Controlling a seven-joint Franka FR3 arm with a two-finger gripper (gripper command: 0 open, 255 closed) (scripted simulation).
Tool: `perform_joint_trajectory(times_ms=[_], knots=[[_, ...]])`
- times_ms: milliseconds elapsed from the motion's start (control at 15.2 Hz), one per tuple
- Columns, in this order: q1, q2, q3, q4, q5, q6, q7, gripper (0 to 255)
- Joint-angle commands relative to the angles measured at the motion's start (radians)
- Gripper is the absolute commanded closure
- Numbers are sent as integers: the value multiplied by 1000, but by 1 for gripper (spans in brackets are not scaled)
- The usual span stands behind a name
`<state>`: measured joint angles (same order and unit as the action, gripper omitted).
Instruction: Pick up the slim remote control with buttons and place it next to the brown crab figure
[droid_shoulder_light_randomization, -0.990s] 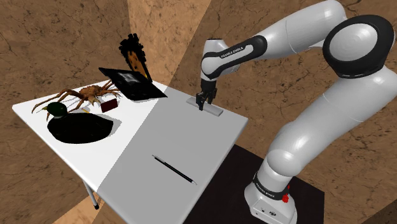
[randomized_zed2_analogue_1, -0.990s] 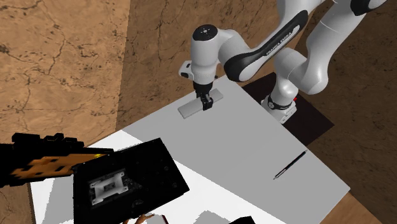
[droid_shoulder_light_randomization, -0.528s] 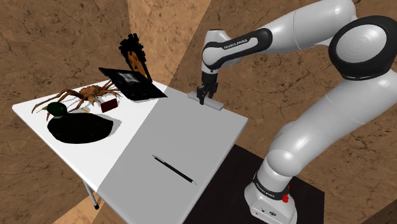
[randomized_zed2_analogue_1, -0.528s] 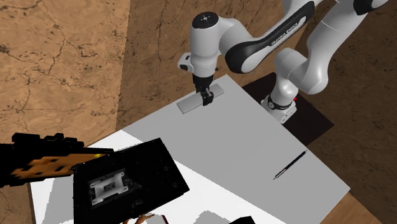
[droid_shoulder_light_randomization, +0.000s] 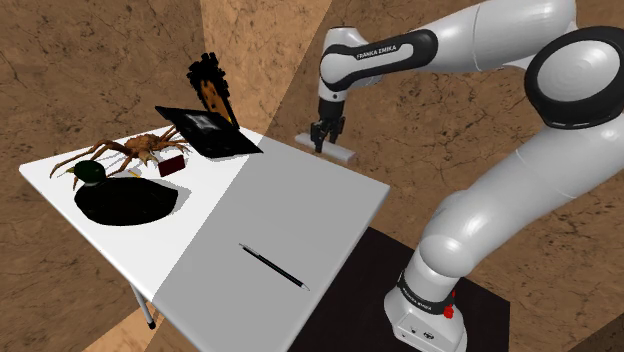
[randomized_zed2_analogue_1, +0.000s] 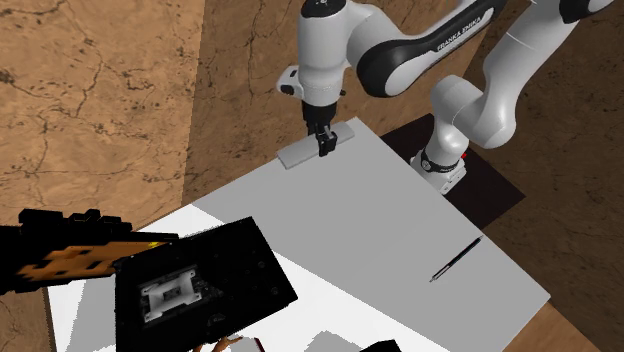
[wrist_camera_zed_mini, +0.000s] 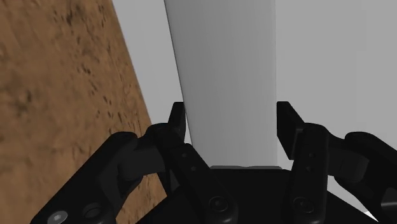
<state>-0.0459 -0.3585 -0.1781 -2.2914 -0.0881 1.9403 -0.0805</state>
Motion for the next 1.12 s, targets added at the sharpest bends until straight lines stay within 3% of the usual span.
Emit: perform_joint_trajectory(times_ms=[0, 858, 1056], knots=[[0, -7, 1, 20, 0, -27, 0, 255], [3, -17, 9, 176, 5, -193, -4, 255], [32, -12, 60, 177, 24, -193, 68, 255]])
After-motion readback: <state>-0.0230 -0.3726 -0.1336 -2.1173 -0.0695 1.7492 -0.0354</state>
